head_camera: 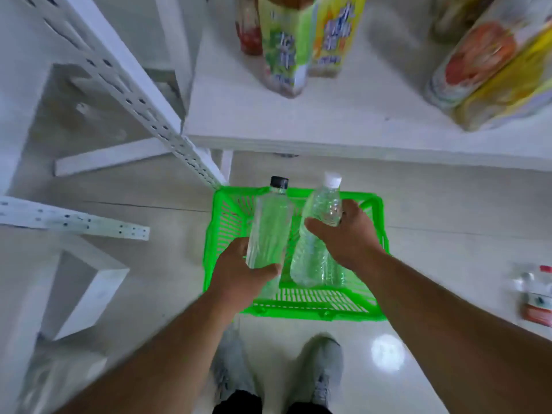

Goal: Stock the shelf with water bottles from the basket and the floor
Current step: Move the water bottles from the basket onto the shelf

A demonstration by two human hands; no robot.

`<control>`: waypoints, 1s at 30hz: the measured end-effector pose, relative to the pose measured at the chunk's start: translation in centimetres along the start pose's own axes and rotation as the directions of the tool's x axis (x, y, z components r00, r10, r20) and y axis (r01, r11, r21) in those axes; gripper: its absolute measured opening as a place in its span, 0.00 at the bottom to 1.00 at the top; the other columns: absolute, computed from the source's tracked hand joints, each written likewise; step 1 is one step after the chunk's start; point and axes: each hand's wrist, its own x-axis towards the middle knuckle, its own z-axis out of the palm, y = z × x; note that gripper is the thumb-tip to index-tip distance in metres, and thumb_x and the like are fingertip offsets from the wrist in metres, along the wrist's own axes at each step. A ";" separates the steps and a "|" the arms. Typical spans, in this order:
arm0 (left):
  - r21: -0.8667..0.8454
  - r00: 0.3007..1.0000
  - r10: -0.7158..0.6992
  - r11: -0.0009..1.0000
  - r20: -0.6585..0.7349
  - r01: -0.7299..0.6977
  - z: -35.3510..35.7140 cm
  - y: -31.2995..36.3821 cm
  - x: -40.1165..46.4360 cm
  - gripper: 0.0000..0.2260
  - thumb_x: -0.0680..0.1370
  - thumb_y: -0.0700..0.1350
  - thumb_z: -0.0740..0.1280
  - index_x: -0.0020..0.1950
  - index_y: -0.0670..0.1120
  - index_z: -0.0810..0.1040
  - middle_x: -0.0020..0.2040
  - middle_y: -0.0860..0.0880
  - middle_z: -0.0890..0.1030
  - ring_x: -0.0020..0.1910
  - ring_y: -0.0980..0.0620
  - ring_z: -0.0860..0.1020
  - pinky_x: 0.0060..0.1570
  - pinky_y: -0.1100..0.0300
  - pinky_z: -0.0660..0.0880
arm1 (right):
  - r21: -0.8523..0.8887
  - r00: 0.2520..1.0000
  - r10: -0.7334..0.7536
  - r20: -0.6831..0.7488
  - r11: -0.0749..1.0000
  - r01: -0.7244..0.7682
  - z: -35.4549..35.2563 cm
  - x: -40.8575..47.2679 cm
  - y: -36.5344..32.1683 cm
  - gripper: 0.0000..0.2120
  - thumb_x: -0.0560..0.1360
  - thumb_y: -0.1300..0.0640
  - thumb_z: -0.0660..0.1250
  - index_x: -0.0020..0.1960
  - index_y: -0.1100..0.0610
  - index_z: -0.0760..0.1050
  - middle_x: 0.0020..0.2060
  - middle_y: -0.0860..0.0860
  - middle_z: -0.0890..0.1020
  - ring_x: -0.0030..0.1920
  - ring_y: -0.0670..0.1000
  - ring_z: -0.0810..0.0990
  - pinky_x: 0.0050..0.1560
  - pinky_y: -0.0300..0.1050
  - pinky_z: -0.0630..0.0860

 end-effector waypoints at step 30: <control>-0.182 0.812 0.569 0.792 -0.130 -0.583 -23.9 33.0 -46.7 0.26 0.57 0.57 0.78 0.52 0.58 0.76 0.46 0.58 0.84 0.42 0.66 0.81 0.44 0.64 0.77 | 0.058 0.809 -0.478 -0.343 0.849 0.526 -41.0 -48.6 -30.6 0.16 0.69 0.39 0.74 0.52 0.47 0.79 0.45 0.44 0.85 0.46 0.44 0.83 0.51 0.49 0.80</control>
